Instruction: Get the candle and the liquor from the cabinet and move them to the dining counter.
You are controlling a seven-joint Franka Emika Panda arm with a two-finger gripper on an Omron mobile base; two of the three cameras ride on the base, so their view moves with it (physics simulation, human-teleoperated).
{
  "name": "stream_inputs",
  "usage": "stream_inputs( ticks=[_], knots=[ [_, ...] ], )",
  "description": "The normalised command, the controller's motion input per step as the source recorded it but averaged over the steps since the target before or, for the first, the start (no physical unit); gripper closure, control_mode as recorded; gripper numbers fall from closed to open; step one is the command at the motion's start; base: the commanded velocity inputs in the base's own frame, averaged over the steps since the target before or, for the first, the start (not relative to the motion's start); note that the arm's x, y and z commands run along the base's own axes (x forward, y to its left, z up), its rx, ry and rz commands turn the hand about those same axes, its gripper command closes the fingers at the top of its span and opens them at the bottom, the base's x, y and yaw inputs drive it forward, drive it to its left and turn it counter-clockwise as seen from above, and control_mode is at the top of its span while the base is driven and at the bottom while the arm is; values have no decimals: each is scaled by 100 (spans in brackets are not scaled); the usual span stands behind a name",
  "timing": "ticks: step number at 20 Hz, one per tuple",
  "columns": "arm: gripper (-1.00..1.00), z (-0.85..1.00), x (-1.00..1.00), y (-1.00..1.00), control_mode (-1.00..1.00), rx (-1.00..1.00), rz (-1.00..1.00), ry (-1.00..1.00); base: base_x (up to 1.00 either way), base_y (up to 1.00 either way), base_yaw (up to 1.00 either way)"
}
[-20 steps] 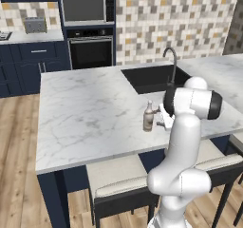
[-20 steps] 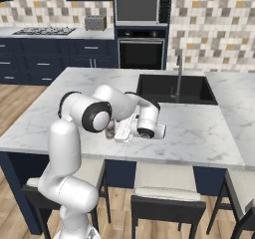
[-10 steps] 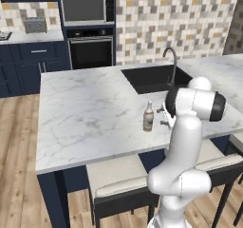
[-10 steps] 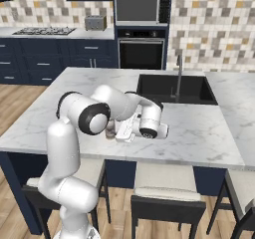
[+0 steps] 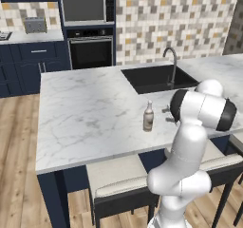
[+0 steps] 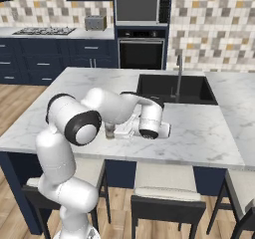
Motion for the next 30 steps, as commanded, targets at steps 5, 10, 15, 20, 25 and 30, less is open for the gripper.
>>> stream_inputs(
  ticks=[5, 10, 15, 20, 25, 30],
  knots=[
    [-100, 36, -42, 11, -100, -1, -15, 32, 0, 0, 0],
    [-100, 32, -37, 16, -100, -10, -19, 30, 0, 0, 0],
    [-100, 37, -35, 13, -100, -14, -15, 36, 0, 0, 0],
    [-100, 36, -35, 10, -100, -14, -15, 41, 0, 0, 0],
    [-100, 21, -39, 16, -100, -26, -13, 35, 0, 0, 0],
    [-100, 16, -41, 16, -100, -27, -13, 32, 0, 0, 0]
  ],
)
